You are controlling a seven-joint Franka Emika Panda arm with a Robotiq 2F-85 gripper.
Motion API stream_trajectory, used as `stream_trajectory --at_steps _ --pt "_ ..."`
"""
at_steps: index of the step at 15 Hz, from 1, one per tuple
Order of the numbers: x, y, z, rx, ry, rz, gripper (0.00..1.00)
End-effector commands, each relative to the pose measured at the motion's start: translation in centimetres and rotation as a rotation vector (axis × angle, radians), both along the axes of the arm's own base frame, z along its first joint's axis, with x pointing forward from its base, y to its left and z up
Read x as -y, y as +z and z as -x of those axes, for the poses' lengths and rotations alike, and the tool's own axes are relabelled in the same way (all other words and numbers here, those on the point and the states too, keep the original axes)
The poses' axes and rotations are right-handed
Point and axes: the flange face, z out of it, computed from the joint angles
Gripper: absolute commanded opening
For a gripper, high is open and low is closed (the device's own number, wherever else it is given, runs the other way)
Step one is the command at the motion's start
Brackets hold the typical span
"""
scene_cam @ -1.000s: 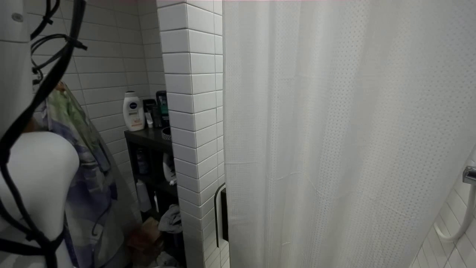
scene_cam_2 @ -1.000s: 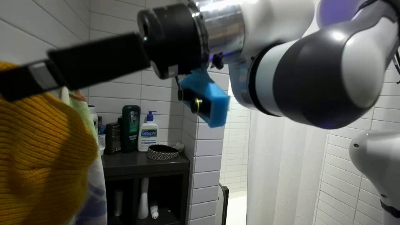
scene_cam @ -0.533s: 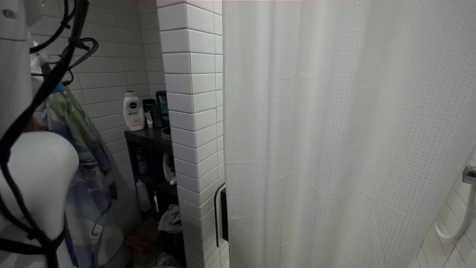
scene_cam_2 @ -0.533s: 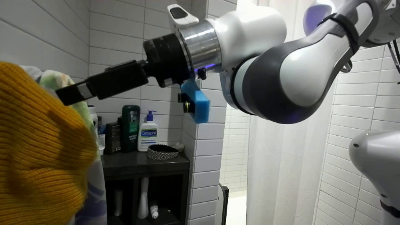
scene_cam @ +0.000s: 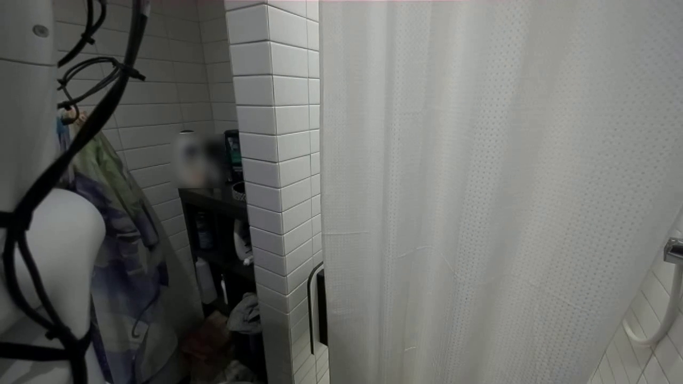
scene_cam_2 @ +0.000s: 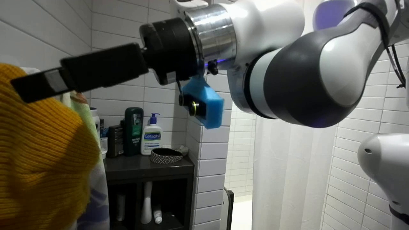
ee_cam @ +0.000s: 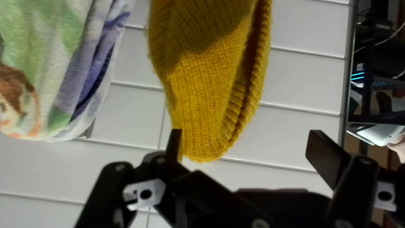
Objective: Put the head sock on the floor
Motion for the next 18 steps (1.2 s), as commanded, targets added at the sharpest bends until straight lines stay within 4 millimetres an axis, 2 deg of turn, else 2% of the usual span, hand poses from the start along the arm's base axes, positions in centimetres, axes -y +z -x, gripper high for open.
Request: stream_trajectory --at_steps 1,11,18 --pt "0.2 0.1 0.0 -0.013 0.018 -0.012 1.0" --pt "-1.3 -0.5 0.0 -0.019 0.044 -0.01 1.0" --pt "-0.4 -1.7 -3.2 0.023 0.018 0.016 1.0"
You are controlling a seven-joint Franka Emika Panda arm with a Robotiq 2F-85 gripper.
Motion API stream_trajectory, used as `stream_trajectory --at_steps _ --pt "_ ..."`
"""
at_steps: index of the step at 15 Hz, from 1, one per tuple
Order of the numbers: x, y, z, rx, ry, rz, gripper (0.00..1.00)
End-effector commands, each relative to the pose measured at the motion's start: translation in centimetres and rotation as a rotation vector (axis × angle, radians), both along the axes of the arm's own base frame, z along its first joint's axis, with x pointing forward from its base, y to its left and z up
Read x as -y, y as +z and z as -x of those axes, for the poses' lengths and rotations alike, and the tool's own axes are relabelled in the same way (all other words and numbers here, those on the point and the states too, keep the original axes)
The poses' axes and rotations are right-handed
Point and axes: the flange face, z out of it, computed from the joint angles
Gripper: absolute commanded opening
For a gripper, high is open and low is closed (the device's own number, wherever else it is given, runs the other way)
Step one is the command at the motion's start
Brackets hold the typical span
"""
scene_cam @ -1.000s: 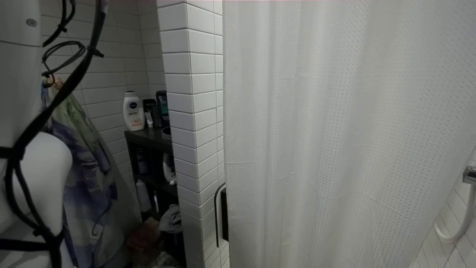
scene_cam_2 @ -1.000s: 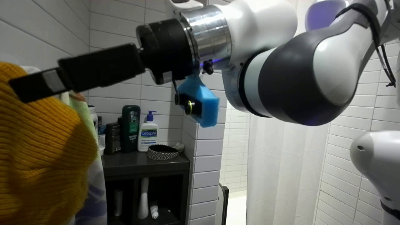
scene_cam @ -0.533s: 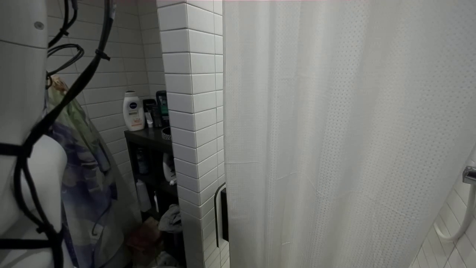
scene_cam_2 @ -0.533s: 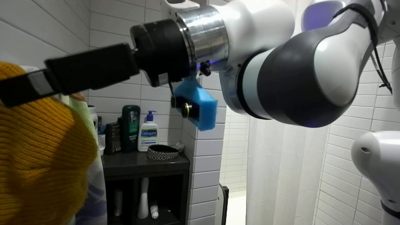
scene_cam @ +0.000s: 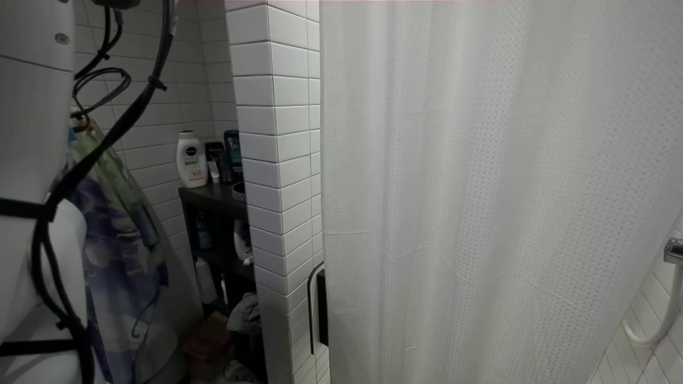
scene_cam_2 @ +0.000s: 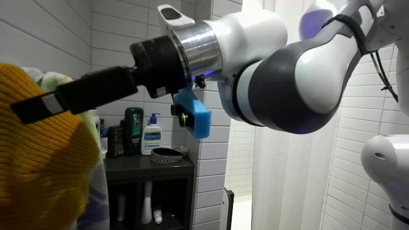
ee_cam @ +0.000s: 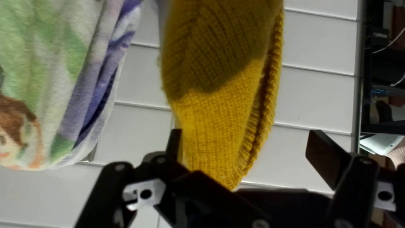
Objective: Put the head sock on the floor
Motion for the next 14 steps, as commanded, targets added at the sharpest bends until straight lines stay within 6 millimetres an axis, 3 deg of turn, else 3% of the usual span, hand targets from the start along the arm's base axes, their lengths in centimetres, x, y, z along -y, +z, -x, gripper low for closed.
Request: stream_trajectory --at_steps 1,5,14 --pt "0.5 0.0 -1.6 0.032 0.001 -0.002 1.0" --pt "0.3 -0.4 -2.0 0.027 -0.007 0.005 1.0" --pt "-2.2 -0.5 -0.2 0.011 0.038 -0.003 1.0"
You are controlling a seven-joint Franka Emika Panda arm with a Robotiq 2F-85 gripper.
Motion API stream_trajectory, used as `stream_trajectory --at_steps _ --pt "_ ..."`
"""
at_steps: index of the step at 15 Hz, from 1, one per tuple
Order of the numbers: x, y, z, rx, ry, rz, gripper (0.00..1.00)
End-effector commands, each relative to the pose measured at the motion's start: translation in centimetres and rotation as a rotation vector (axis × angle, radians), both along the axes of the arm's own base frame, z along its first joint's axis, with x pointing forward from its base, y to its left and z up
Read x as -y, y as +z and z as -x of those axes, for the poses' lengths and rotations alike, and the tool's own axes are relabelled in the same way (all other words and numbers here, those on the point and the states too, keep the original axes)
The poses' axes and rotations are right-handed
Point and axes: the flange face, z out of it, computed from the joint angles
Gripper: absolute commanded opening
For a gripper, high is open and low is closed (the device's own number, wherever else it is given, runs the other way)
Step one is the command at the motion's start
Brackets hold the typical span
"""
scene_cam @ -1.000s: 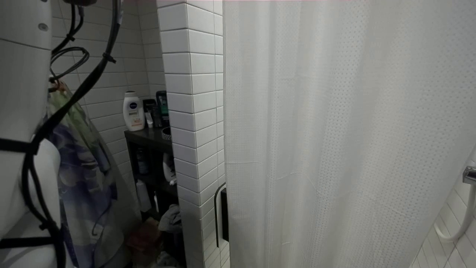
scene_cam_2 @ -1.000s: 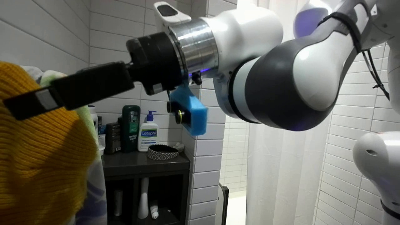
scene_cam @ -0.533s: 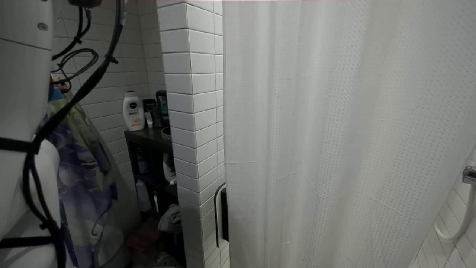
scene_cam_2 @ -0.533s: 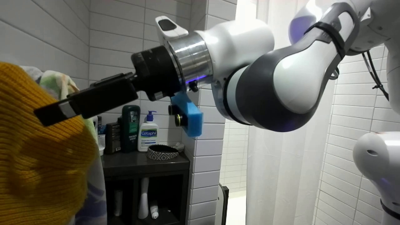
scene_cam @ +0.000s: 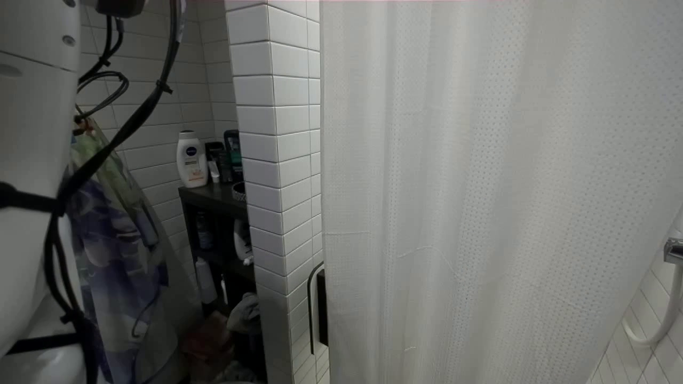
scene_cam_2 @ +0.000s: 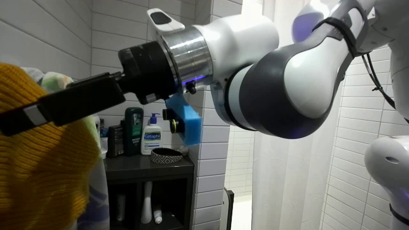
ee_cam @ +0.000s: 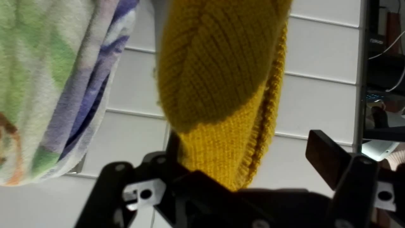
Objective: Put the head sock on the floor
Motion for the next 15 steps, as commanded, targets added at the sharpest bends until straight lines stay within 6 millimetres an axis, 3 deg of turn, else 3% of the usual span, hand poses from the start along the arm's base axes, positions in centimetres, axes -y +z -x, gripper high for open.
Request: stream_trajectory --at_steps 1,4,5,7,15 --pt "-1.1 0.3 -0.1 0.006 0.017 -0.013 1.0" --pt "-1.2 -0.3 -0.4 0.005 0.015 -0.004 1.0" --pt "-1.3 -0.4 -0.5 0.007 0.012 0.001 0.75" --pt "-1.3 -0.6 -0.7 0.006 0.009 0.004 0.68" --pt "-1.2 0.5 -1.4 0.016 -0.007 -0.015 0.06"
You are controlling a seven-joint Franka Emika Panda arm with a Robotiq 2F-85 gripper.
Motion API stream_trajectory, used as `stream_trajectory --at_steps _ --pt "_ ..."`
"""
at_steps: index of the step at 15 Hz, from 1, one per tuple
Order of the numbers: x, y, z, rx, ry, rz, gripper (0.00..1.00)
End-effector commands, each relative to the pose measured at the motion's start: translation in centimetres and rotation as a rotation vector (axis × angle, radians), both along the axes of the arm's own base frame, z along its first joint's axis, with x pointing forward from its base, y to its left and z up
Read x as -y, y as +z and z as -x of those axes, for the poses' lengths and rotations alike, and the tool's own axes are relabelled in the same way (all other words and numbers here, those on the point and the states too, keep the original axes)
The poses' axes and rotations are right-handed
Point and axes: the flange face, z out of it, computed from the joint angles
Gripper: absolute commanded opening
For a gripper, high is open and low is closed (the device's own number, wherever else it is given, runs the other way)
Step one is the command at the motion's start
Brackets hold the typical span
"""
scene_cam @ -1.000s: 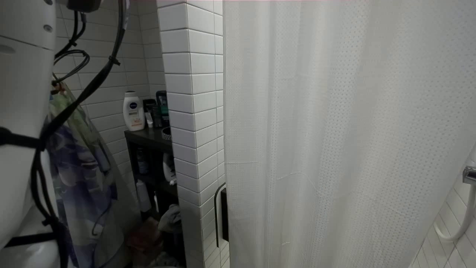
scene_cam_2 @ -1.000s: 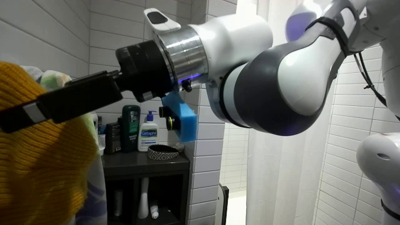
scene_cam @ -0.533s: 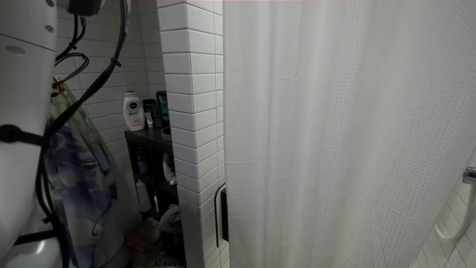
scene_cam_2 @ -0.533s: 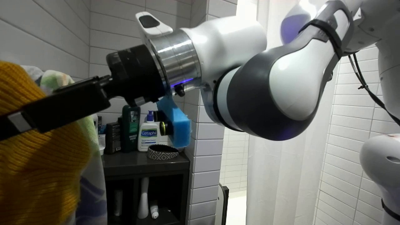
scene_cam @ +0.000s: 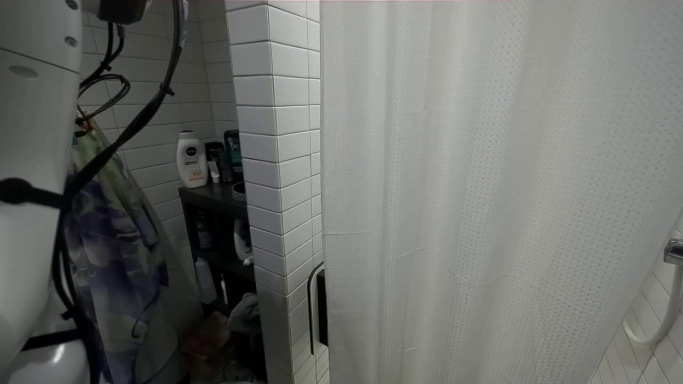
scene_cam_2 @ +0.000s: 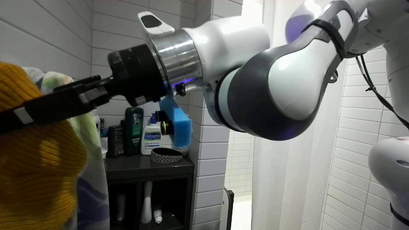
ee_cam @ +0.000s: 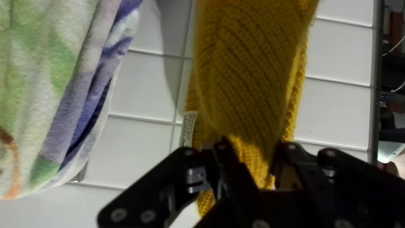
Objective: Put the head sock on the floor
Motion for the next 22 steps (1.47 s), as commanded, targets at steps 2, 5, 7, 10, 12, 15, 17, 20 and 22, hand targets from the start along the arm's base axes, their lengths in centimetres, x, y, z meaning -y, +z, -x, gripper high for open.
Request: stream_trajectory --at_steps 2,5,7,10,12,15,17,20,22 --pt "-0.2 1.1 -0.8 0.024 -0.006 -0.019 0.0" --pt "0.0 1.6 -1.0 0.024 -0.012 -0.03 0.01" --pt "0.5 2.1 -1.0 0.024 -0.013 -0.039 0.01" --pt "1.5 2.7 0.1 0.019 -0.002 -0.057 0.01" --pt "2.4 3.4 0.9 0.02 0.006 -0.068 0.01" --pt "4.1 6.4 2.1 0.042 0.017 -0.115 0.01" --pt "5.5 8.2 2.8 0.069 0.011 -0.144 0.01" --pt "7.9 10.0 3.6 0.089 -0.006 -0.176 0.01" --pt "9.3 10.3 3.6 0.103 -0.031 -0.179 0.01"
